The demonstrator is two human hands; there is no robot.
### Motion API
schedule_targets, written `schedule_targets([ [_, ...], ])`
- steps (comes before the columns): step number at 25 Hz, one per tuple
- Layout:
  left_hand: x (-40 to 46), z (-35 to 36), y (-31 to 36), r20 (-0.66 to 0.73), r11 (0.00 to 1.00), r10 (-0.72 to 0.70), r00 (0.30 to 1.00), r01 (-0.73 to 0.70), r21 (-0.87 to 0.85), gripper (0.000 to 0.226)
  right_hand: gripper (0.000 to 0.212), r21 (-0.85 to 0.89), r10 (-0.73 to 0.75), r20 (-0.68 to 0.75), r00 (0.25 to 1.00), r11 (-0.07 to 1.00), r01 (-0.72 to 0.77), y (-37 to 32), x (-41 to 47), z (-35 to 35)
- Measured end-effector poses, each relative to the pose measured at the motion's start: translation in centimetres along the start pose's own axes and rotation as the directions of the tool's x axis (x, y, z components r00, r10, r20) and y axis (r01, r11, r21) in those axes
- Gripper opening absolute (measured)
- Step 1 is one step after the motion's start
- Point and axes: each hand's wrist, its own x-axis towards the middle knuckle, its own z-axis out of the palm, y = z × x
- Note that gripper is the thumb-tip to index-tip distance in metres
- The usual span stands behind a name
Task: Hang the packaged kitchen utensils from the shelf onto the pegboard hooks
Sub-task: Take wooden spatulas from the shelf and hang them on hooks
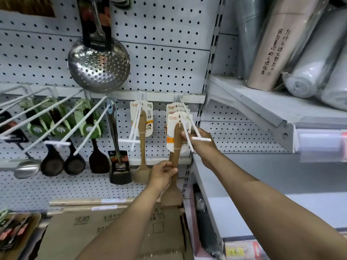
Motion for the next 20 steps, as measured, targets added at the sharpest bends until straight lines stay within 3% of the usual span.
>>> schedule_targets([
  [3,-4.0,-1.3,1.7,-0.048,0.998,0.024,0.999,-0.02,0.064,0.038,0.038,-0.143,0.0,0.002,1.0,0.99,0.0,0.0,-3.2,-0.5],
  [6,-8.8,-3.5,3.3,-0.147,0.978,0.068,0.987,-0.037,0.204,0.05,0.049,-0.406,-0.019,0.079,0.997,0.912,0.05,-1.0,-8.1,-1.8],
  [8,-12.4,-5.1,4.7,-0.178,0.931,0.148,0.973,-0.076,0.358,0.055,0.057,-0.66,-0.081,0.193,0.978,0.727,0.191,-2.2,-11.1,-2.5],
  [10,-17.1,-7.0,6.0,-0.186,0.844,0.253,0.949,-0.123,0.522,0.059,0.063,-0.812,-0.143,0.346,0.927,0.45,0.372,-4.0,-14.8,-2.7],
  [12,-22.0,-9.3,7.2,-0.174,0.703,0.369,0.913,-0.152,0.694,0.062,0.066,-0.836,-0.158,0.453,0.877,0.265,0.48,-6.3,-18.5,-2.4],
  [15,-28.6,-13.1,8.7,-0.162,0.518,0.454,0.876,-0.111,0.848,0.065,0.063,-0.807,-0.211,0.55,0.808,0.113,0.579,-10.0,-23.8,-1.3],
  [20,-36.5,-20.7,10.1,-0.243,0.448,0.521,0.818,-0.02,0.894,0.065,0.062,-0.72,-0.306,0.651,0.695,0.043,0.693,-13.8,-29.5,4.2],
])
